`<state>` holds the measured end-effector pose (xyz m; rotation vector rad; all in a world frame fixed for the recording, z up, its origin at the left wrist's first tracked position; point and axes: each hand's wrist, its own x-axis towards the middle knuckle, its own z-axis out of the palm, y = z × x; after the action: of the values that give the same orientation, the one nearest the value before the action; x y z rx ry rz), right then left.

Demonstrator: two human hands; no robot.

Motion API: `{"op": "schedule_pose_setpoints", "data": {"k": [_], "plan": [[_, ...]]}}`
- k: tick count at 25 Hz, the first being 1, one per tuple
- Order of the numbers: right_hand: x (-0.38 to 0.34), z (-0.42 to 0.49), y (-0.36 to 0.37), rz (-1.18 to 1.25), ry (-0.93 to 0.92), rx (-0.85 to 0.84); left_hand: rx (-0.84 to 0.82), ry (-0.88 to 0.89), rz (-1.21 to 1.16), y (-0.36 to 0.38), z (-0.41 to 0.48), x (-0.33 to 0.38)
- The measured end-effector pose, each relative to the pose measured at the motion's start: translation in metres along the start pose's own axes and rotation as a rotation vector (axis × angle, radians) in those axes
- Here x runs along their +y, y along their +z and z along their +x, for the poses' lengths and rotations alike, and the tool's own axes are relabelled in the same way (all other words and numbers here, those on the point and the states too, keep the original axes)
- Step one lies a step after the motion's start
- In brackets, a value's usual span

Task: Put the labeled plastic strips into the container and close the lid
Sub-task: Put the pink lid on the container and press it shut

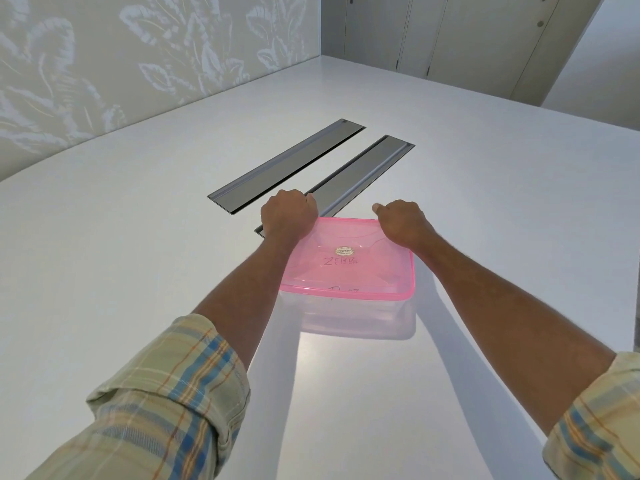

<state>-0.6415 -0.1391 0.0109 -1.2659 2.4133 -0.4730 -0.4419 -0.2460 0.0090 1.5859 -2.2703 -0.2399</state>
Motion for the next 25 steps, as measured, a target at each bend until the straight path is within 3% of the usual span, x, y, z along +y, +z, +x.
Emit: {"op": "schedule_pose_setpoints", "data": {"k": [5,9,15,20,23,25], "plan": [[0.002,0.002,0.000,0.063,-0.004,-0.020,-0.035,-0.076,-0.022,-0.001,0.002,-0.002],[0.002,0.004,0.001,0.065,0.035,-0.066,-0.213,-0.272,-0.045,-0.009,0.001,-0.003],[-0.001,0.003,0.002,0.067,0.038,-0.072,-0.339,-0.331,-0.187,-0.009,0.005,-0.006],[0.003,0.003,0.003,0.094,0.068,-0.074,-0.228,-0.307,-0.145,-0.003,0.003,-0.006],[0.005,-0.001,0.004,0.081,0.109,-0.047,-0.011,-0.172,-0.056,-0.001,-0.002,-0.003],[0.004,-0.011,0.002,0.026,0.108,0.072,0.152,-0.047,-0.053,-0.008,-0.009,0.000]]}}
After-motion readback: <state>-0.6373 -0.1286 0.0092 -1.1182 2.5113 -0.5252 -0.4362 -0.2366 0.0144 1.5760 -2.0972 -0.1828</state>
